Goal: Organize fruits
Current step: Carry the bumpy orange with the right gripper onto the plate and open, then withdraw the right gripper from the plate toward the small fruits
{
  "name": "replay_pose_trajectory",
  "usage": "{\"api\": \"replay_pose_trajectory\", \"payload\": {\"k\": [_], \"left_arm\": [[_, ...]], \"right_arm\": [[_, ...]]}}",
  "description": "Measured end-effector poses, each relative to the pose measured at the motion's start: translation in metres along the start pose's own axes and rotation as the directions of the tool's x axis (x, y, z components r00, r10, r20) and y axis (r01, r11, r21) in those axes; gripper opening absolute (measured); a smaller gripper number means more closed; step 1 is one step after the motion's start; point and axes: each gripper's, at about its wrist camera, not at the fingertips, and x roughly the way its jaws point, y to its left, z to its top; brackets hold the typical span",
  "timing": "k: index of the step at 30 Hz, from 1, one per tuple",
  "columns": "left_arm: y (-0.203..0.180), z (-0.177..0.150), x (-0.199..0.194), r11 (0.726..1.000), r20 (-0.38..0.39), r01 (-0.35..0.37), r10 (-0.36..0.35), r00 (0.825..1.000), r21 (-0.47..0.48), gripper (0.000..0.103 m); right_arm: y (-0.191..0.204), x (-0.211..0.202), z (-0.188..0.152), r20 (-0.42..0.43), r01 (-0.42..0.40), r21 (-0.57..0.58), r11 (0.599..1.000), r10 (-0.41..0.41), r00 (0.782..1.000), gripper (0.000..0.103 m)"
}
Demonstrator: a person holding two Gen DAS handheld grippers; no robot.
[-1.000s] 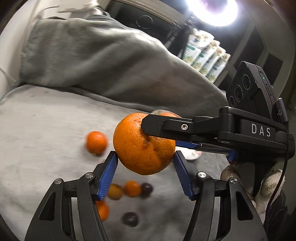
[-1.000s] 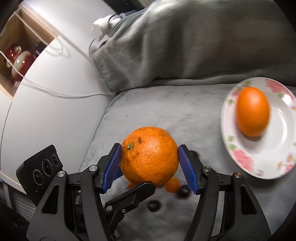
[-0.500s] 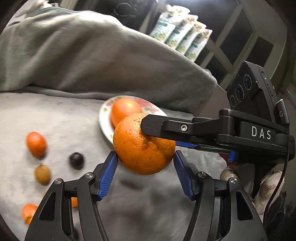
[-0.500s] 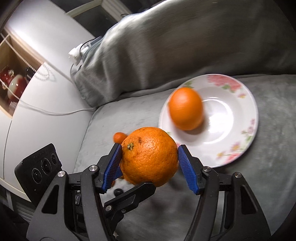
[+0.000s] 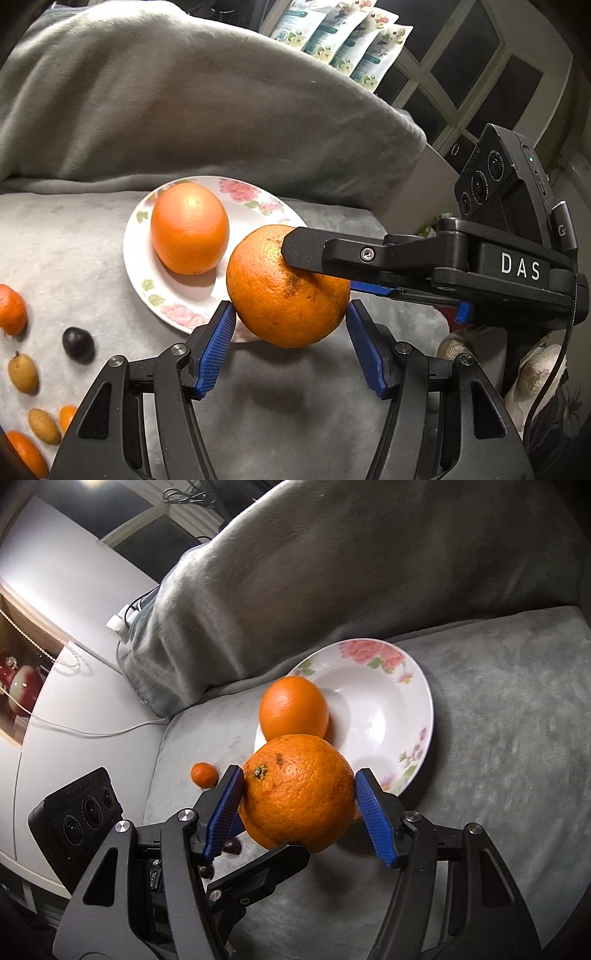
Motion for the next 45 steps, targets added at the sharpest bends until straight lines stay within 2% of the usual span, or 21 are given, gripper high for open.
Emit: {"api": "replay_pose_trajectory", "payload": {"k": [3,5,10,15,25,28,35,38,40,45], "left_arm": [[0.0,0.001,0.003,1.0,-0.002,-0.019,0.019,1.0,0.01,0.058],[-0.002,0.002,0.0,1.0,0.012,-0.024,0.023,1.0,0.018,0.058],[-0.001,0.003,-0.009,0.999,0.031,-0.034,0.033,0.999,0.028,0.058],[0.004,0.002,-0.016,0.999,0.033,-0.042,0.041,0.999,0.021,0.058],[0.003,0.0,-0.029,0.998,0.051,-0.05,0.048,0.998,0.031,0.063],[0.004,-0.002,-0.035,0.998,0.062,-0.048,0.046,0.997,0.033,0.064],[0.014,-0.009,-0.061,0.997,0.1,-0.063,0.058,0.993,0.041,0.066],[0.028,-0.013,-0.079,0.995,0.115,-0.094,0.089,0.989,0.032,0.066],[0.04,-0.017,-0.091,0.993,0.12,-0.116,0.112,0.986,0.022,0.066],[0.073,-0.033,-0.125,0.98,0.143,-0.199,0.198,0.97,-0.01,0.066]], "right_arm": [[-0.001,-0.007,0.005,0.047,0.019,-0.02,1.0,-0.019,0.999,0.066],[0.001,-0.017,0.008,0.095,0.043,-0.033,0.999,-0.04,0.995,0.066],[-0.002,-0.034,0.015,0.154,0.048,-0.019,0.999,-0.044,0.987,0.066],[-0.004,-0.044,0.012,0.187,0.052,-0.003,0.999,-0.05,0.981,0.075],[0.007,-0.059,-0.001,0.246,0.149,-0.06,0.987,-0.13,0.961,0.077],[0.016,-0.063,-0.008,0.277,0.189,-0.092,0.978,-0.157,0.948,0.078],[0.035,-0.067,-0.032,0.327,0.205,-0.157,0.966,-0.145,0.934,0.081],[0.042,-0.064,-0.043,0.329,0.212,-0.183,0.96,-0.143,0.933,0.083],[0.047,-0.061,-0.05,0.323,0.216,-0.201,0.956,-0.144,0.936,0.088],[0.056,-0.053,-0.062,0.289,0.191,-0.237,0.953,-0.118,0.95,0.088]]}}
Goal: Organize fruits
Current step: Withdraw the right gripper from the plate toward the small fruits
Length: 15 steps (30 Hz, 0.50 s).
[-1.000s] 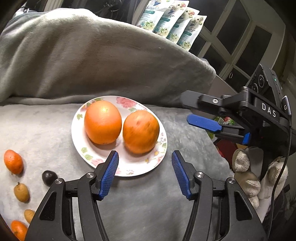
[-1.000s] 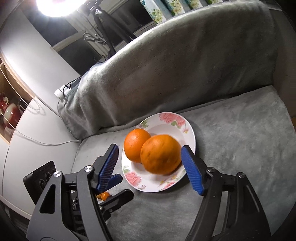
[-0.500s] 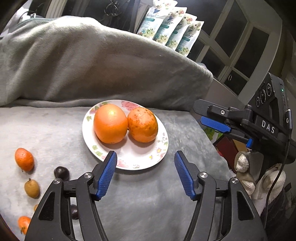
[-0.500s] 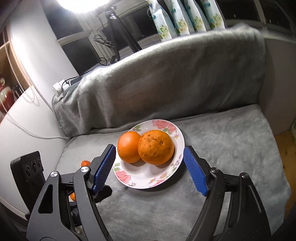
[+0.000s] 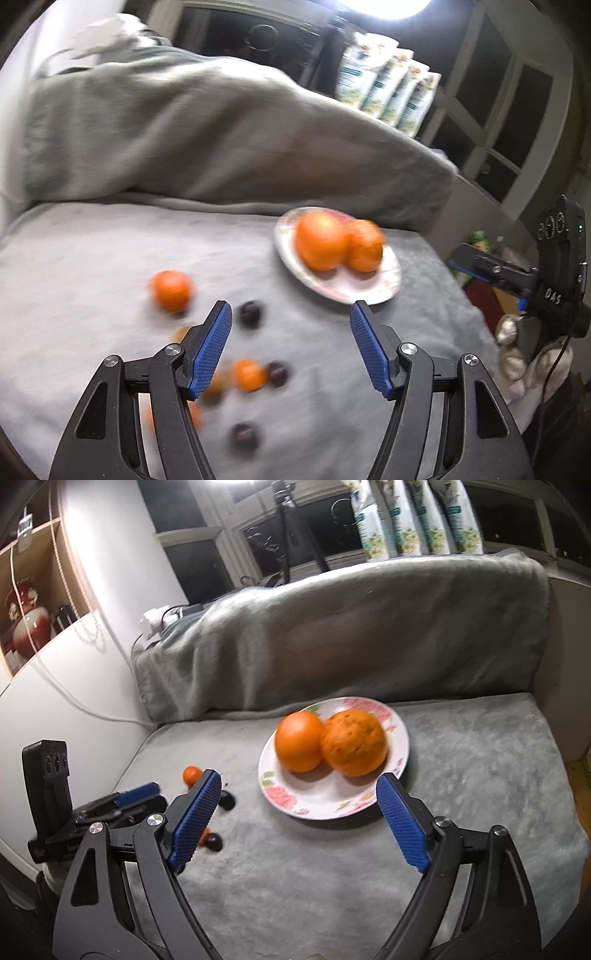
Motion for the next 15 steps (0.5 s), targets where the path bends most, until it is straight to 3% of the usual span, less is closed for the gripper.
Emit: {"api": "replay_pose_trajectory", "payload": {"k": [10,15], "left_arm": [[0.048,-0.032,-0.03,0.993,-0.014,-0.094,0.093,0.996,-0.078,0.066],[0.052,-0.046,-0.025,0.993,-0.042,-0.076,0.072,0.997,-0.091,0.066]], "right_arm": [[0.035,0.025,-0.02,-0.081,-0.072,-0.092,0.993,0.064,0.995,0.088],[0.054,0.044,-0.036,-0.153,-0.107,-0.156,0.982,0.083,0.985,0.07]]}}
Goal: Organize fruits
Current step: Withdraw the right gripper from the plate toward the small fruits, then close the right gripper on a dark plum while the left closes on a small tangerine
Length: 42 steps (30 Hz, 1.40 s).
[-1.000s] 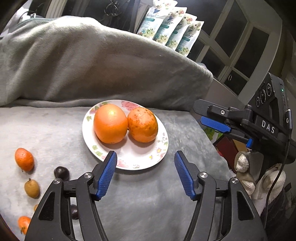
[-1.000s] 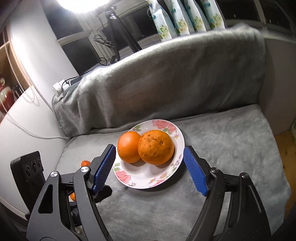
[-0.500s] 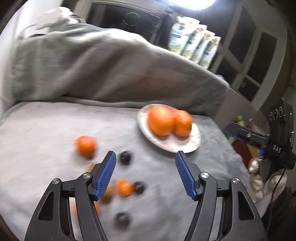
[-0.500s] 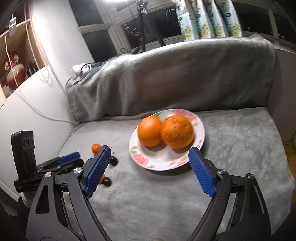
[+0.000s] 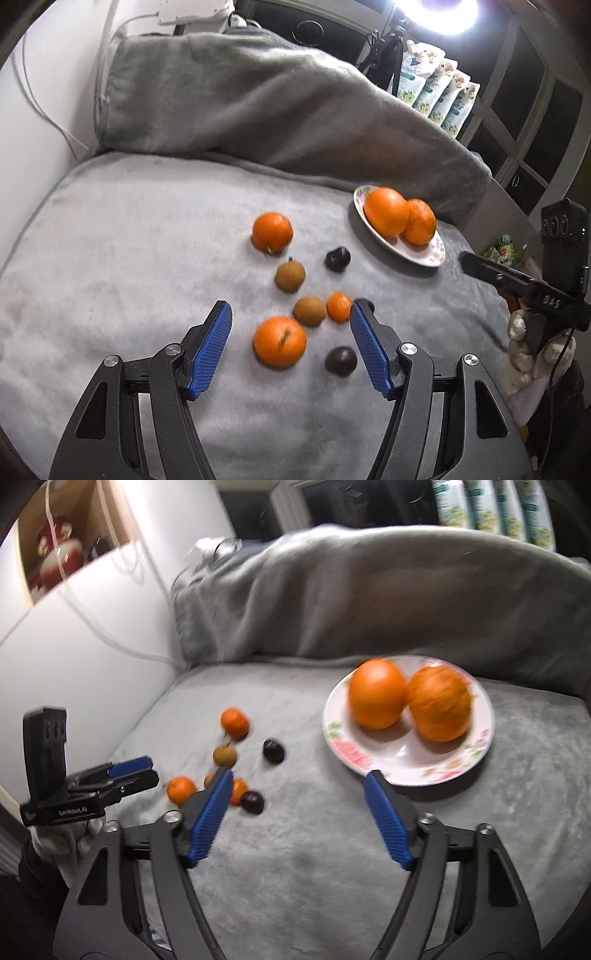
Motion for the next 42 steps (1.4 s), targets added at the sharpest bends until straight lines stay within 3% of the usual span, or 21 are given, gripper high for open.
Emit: {"api": "replay_pose_trajectory", "payload": {"k": [5,8,16,30,33,42], "left_arm": [[0.003,-0.011,0.006,1.0,-0.029,0.021,-0.022,0.999,-0.019,0.065],[0.007,-0.015,0.01,0.999,-0.044,0.029,-0.03,0.999,-0.031,0.06],[0.014,-0.017,0.015,0.997,-0.06,0.049,-0.052,0.997,-0.053,0.058],[0.019,-0.02,0.025,0.996,-0.087,0.059,-0.065,0.994,-0.071,0.044],[0.022,-0.02,0.024,0.995,-0.084,0.058,-0.064,0.994,-0.076,0.036],[0.023,-0.02,0.024,0.995,-0.078,0.057,-0.063,0.995,-0.079,0.035]], "right_arm": [[0.013,0.025,-0.008,-0.075,-0.04,-0.035,0.999,0.038,0.996,0.057],[0.016,0.037,-0.015,-0.111,-0.051,-0.038,0.998,0.046,0.993,0.053],[0.026,0.063,-0.016,-0.169,-0.082,-0.046,0.996,0.074,0.983,0.045],[0.043,0.082,-0.018,-0.222,-0.056,-0.122,0.991,0.028,0.975,0.035],[0.044,0.086,-0.019,-0.232,-0.055,-0.129,0.99,0.023,0.972,0.03],[0.047,0.083,-0.021,-0.216,-0.032,-0.154,0.988,-0.002,0.976,0.025]]}}
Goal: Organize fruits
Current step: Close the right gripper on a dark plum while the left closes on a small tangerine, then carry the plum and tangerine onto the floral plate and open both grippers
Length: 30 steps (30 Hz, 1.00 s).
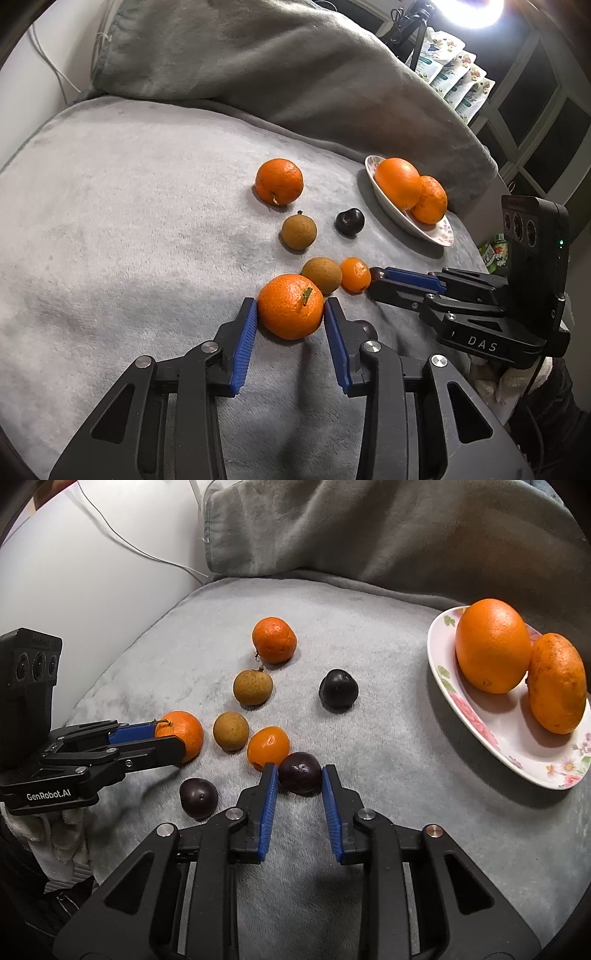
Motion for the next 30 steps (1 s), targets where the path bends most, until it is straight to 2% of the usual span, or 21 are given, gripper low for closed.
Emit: {"api": "replay_pose_trajectory", "payload": {"k": [9,14,23,30], "left_arm": [[-0.003,0.007,-0.007,1.0,0.023,0.016,-0.016,1.0,-0.001,0.035],[-0.012,0.013,-0.01,0.999,0.034,0.037,-0.038,0.999,0.011,0.035],[-0.039,0.035,-0.002,0.995,0.047,0.072,-0.076,0.996,0.068,0.035],[-0.065,0.056,0.01,0.987,0.054,0.098,-0.106,0.993,0.127,0.035]], "right_arm": [[-0.019,-0.032,-0.005,0.089,0.021,0.083,0.996,-0.029,0.996,0.025],[-0.033,-0.056,-0.012,0.143,0.057,0.126,0.99,-0.075,0.987,0.025],[-0.058,-0.093,-0.019,0.215,0.126,0.192,0.973,-0.167,0.962,0.025],[-0.07,-0.101,-0.02,0.236,0.147,0.219,0.965,-0.198,0.951,0.025]]}}
